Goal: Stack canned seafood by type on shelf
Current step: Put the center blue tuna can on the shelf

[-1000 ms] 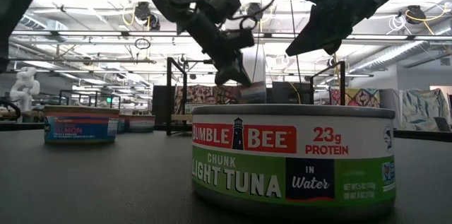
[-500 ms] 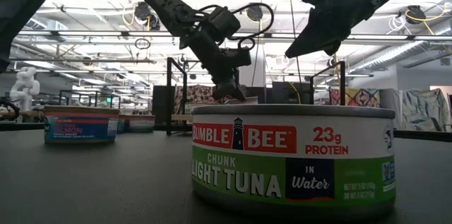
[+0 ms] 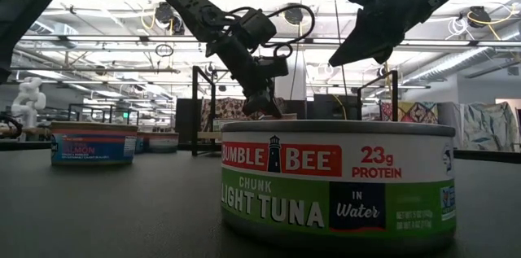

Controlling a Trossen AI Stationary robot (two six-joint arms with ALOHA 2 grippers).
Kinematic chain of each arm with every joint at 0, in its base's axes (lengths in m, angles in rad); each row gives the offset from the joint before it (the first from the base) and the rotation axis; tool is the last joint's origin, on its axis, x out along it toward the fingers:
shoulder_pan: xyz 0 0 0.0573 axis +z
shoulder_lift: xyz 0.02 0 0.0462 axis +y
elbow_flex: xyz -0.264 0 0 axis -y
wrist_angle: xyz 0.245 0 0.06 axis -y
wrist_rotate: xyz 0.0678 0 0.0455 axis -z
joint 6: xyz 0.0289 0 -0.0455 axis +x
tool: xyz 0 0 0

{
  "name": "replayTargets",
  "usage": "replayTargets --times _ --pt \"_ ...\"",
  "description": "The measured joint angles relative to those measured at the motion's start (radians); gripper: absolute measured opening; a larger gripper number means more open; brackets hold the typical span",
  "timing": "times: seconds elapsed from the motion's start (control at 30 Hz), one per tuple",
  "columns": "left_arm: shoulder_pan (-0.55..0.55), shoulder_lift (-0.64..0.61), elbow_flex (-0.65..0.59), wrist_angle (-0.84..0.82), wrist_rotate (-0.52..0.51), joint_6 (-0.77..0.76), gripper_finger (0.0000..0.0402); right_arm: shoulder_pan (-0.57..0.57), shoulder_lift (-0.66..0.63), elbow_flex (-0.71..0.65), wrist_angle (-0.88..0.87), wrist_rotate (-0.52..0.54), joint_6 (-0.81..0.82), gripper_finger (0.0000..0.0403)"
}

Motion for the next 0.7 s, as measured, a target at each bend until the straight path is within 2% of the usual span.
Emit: replayTargets --times 0.17,0.53,0.7 --pt "-0.002 0.0 0.0 0.003 0.0 -0.004 0.0006 0.0 0.0 0.0 0.0 0.0 0.0 0.0" --pt "-0.019 -0.003 0.0 0.009 -0.03 0.004 0.0055 0.001 0.0 0.0 0.0 -0.003 0.0 0.0" --pt "-0.048 -0.059 0.0 0.001 -0.054 0.003 0.0063 0.001 0.0 0.0 0.0 -0.003 0.0 0.0"
